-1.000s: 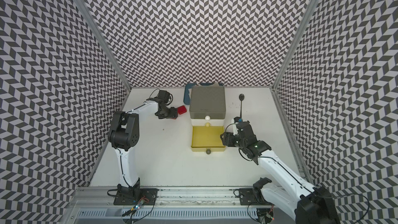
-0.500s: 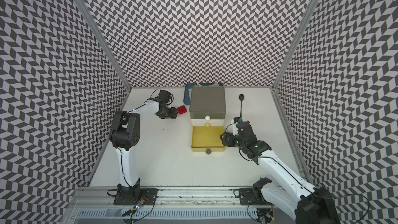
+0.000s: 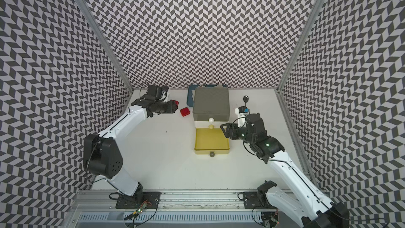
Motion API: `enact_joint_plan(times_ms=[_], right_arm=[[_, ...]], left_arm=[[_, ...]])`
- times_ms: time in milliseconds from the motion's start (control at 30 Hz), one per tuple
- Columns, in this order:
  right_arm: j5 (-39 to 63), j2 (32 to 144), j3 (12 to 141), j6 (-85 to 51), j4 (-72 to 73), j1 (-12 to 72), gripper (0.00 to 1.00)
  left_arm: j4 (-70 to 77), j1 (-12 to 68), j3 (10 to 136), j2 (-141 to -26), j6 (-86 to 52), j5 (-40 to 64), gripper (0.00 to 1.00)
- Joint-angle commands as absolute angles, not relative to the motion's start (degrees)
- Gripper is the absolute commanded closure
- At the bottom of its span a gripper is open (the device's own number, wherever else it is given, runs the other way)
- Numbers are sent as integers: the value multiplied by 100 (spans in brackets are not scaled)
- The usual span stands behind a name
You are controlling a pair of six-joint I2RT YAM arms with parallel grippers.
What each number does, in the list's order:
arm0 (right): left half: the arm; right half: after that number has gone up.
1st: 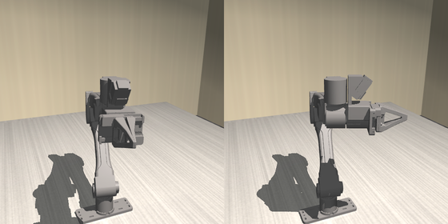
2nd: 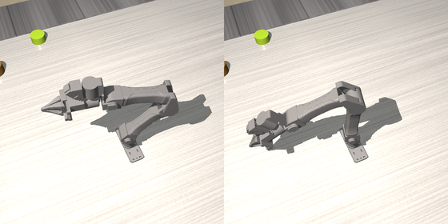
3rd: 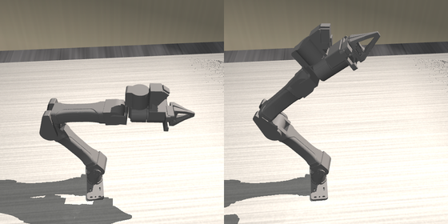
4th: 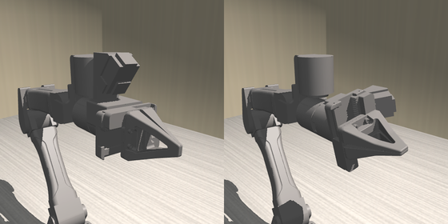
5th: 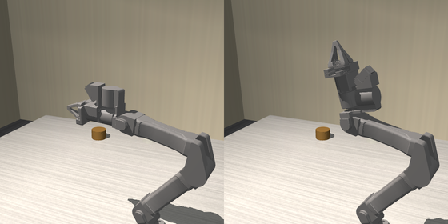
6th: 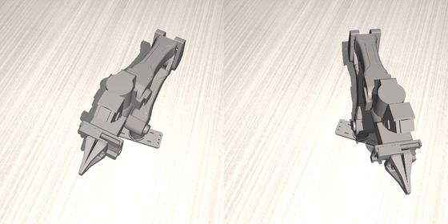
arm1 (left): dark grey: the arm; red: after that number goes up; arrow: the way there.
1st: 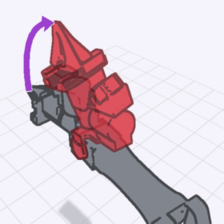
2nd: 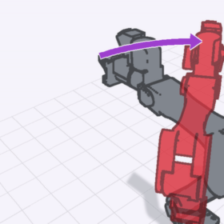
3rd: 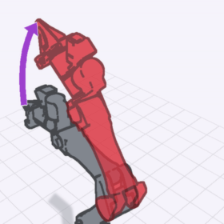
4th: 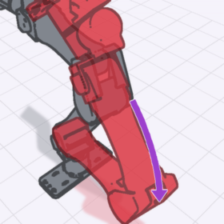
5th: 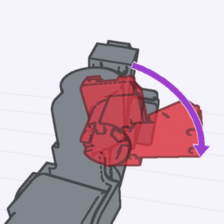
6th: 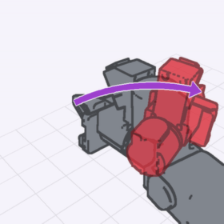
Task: Place the brooch boxes into the drawer by color
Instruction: Pick up the brooch box from the center of the board.
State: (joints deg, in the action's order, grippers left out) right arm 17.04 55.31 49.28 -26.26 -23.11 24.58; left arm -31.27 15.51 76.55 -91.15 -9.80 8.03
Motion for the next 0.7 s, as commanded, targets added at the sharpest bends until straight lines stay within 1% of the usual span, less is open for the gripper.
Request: enact_joint_plan(times_ms=[0, 100, 167, 300, 367, 433, 667], right_arm=[[1954, 5695, 5522, -2410, -2421, 2470, 28], [1880, 5865, 6181, -2231, -2666, 2470, 28], [2006, 6071, 6594, -2103, -2865, 2472, 27], [2704, 6559, 7136, -2068, -3064, 2470, 27], [3207, 6712, 7154, -2211, -2912, 2479, 27], [3447, 6814, 7143, -2381, -2743, 2548, 27], [3013, 7265, 7569, -2408, -2759, 3338, 27]], left_arm=[[-2290, 1905, 6667, -8348, -775, 864, 55], [-1491, 2138, 5823, -7414, -746, 885, 57], [-1038, 2314, 5429, -6861, -652, 949, 57], [-683, 2744, 5187, -6161, -281, 1189, 57], [-616, 3012, 5187, -5941, -124, 1147, 57], [-546, 3278, 5186, -5773, -8, 1052, 57], [-613, 4035, 5301, -5812, 415, 558, 58]])
